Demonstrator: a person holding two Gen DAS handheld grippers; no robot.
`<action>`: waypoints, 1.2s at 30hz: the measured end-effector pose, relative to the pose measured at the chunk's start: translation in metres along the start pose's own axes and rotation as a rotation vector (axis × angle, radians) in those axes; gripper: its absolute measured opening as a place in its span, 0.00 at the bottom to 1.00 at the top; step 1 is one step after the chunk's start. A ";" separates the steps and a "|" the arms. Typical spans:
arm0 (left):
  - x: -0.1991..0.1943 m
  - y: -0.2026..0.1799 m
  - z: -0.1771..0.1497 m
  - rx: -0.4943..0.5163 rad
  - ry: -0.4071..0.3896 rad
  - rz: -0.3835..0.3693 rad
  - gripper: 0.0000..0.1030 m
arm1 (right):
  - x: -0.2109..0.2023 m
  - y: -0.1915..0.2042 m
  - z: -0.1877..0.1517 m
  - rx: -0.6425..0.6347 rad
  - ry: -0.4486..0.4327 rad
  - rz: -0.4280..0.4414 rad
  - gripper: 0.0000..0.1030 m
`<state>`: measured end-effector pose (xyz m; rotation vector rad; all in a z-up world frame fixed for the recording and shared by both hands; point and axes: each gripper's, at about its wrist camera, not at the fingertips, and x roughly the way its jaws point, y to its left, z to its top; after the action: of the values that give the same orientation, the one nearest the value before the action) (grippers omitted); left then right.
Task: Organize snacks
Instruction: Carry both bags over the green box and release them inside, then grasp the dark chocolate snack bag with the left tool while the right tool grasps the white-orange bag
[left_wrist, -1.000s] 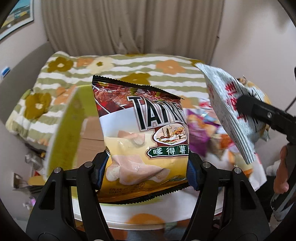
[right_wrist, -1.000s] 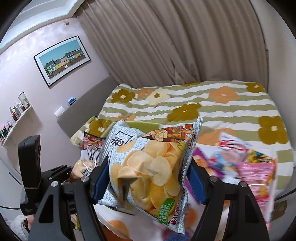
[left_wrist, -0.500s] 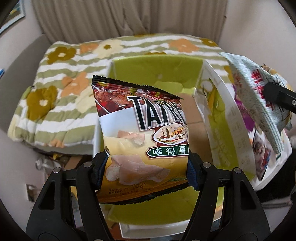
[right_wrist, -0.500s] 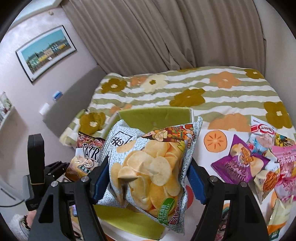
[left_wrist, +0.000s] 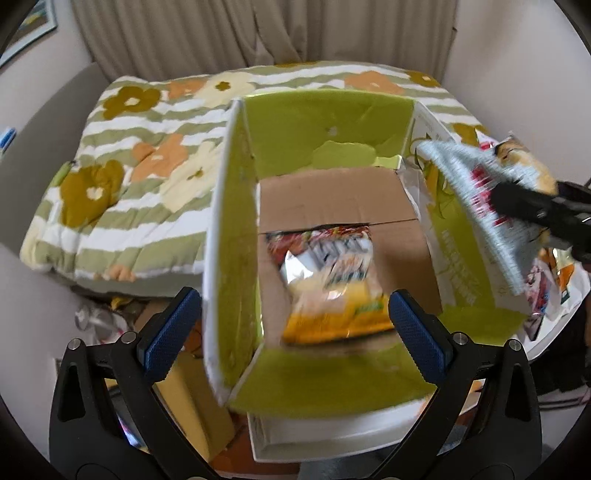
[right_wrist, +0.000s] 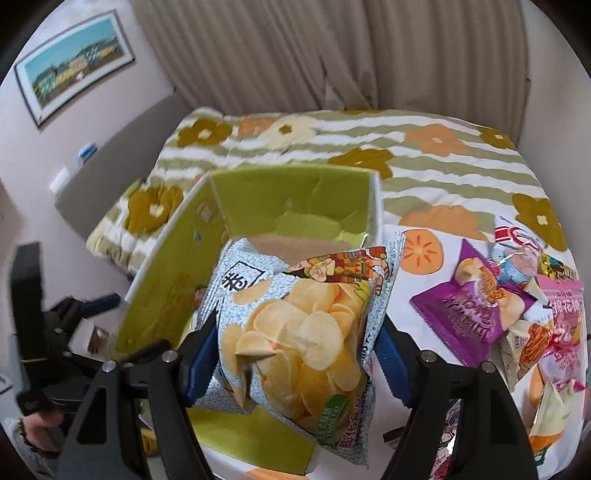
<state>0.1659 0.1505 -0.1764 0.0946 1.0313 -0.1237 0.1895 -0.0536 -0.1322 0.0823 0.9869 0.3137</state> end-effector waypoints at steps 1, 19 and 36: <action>-0.003 0.002 -0.002 -0.010 -0.005 -0.008 0.98 | 0.001 0.004 -0.001 -0.017 0.000 -0.002 0.70; -0.009 0.026 -0.014 -0.072 -0.010 0.034 0.98 | 0.034 0.021 -0.005 -0.105 0.057 0.050 1.00; -0.052 0.004 0.010 -0.047 -0.106 -0.054 0.98 | -0.039 0.035 -0.004 -0.135 -0.072 -0.061 1.00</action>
<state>0.1481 0.1564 -0.1264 0.0178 0.9306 -0.1517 0.1584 -0.0324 -0.0959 -0.0590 0.8932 0.3185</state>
